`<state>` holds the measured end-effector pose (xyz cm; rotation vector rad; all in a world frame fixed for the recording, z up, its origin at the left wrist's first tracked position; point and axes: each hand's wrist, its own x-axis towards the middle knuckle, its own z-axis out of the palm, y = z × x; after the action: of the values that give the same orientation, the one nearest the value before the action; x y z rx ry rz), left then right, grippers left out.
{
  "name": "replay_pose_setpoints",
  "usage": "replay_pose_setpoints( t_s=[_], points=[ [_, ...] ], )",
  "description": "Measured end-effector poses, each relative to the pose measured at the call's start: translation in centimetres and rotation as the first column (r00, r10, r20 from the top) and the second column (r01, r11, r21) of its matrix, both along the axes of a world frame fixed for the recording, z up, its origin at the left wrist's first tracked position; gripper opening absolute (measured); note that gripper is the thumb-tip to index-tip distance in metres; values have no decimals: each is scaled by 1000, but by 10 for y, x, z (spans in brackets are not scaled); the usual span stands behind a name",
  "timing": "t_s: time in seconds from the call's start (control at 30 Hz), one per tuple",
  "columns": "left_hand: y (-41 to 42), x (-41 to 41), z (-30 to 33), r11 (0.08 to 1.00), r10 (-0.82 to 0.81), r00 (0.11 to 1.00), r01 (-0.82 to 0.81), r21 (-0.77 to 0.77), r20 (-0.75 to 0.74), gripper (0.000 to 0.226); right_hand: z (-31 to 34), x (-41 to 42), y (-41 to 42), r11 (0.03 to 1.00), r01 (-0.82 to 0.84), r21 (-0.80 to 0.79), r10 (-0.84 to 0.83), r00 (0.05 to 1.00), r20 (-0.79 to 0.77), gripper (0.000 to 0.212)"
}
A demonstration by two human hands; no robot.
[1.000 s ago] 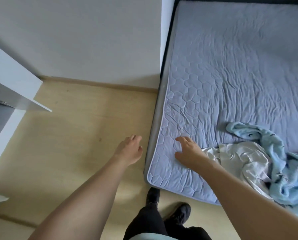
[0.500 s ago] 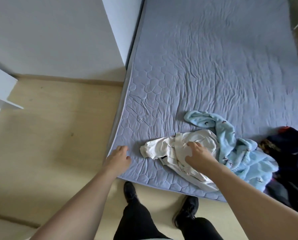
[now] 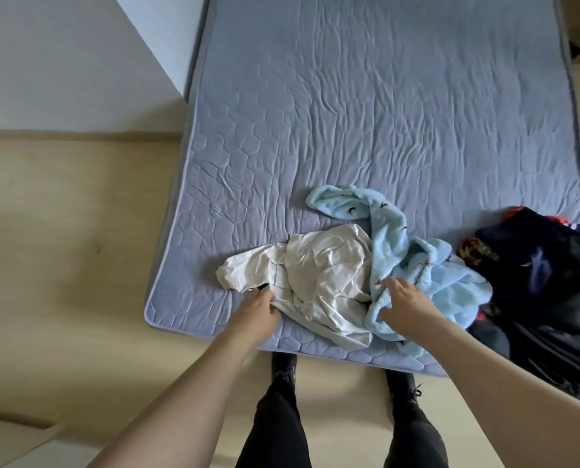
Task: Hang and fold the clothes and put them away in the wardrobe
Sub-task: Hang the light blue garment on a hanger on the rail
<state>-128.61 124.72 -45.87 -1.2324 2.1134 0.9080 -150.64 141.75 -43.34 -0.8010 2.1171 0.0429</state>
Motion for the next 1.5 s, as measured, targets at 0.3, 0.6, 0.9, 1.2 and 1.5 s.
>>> replay_pose_setpoints(
  t_s=[0.3,0.6,0.9,1.2,1.5],
  points=[
    [118,-151,-113,977,163,986,-159,146,-18,34,-123,-139,89,994,-87,64,92,994,-67,64],
    [191,-228,-233,1000,26,988,-26,-2,150,37,-243,-197,97,901,-412,133,432,877,-212,83],
    [155,-229,-174,763,646,684,-563,317,-340,20,-234,-209,70,881,-444,161,470,857,-211,27],
    [118,-235,-2,931,-329,931,347,-112,157,50,-54,-226,17,915,-403,2,392,890,-233,41],
    [59,-239,206,802,-8,972,-133,-582,-234,9,176,-239,-30,873,-477,-106,412,836,-362,16]
  ],
)
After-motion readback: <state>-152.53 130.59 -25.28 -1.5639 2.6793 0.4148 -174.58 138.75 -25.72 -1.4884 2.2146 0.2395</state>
